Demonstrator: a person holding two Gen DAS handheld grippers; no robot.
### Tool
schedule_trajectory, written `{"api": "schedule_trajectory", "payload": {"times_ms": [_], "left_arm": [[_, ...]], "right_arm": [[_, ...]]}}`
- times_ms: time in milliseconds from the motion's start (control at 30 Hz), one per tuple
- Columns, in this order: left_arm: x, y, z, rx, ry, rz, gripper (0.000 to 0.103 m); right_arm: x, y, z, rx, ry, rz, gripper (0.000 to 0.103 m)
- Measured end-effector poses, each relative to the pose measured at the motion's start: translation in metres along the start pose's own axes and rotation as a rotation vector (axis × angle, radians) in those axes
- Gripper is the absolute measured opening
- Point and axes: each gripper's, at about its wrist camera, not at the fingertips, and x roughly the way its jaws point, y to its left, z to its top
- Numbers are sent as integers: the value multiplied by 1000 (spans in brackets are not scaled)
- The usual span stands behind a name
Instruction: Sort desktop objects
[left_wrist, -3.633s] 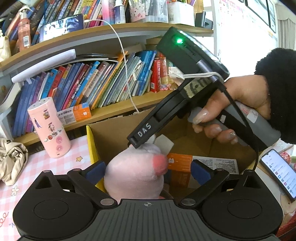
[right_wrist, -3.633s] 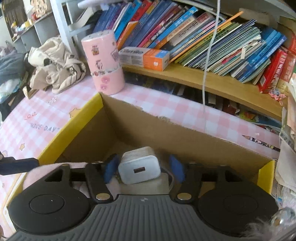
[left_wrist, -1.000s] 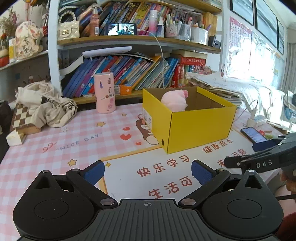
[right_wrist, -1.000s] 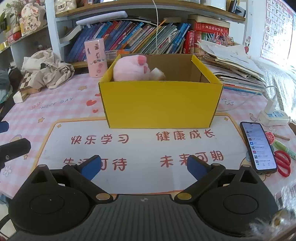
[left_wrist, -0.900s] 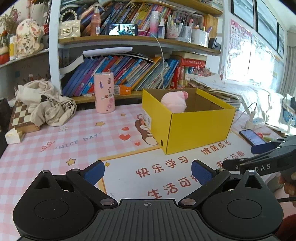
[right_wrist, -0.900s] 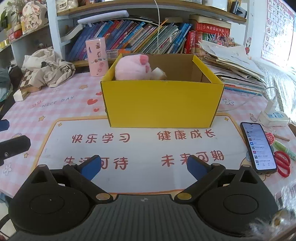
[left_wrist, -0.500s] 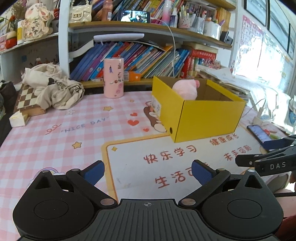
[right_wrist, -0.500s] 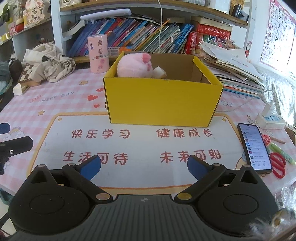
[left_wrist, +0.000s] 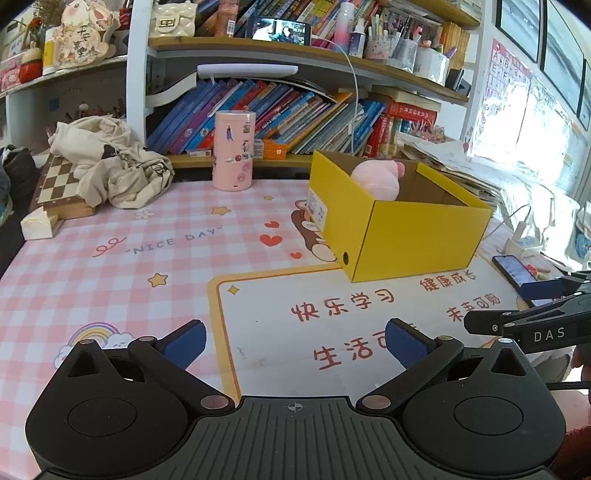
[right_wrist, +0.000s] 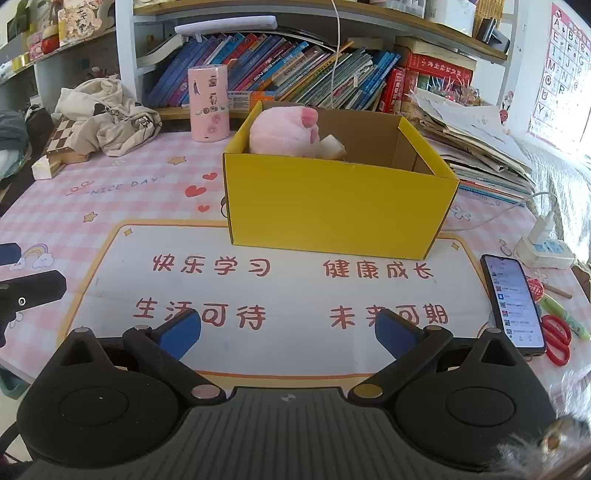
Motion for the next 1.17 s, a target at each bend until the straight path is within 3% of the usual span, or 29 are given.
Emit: {"api": "schedule_trajectory", "payload": {"times_ms": [800, 1167], "left_arm": [[14, 12, 0, -28, 61, 11, 103], [14, 8, -1, -46, 41, -44, 103]], "right_arm": [[9, 5, 0, -2, 45, -9, 103], [19, 4, 2, -30, 80, 17, 103]]}}
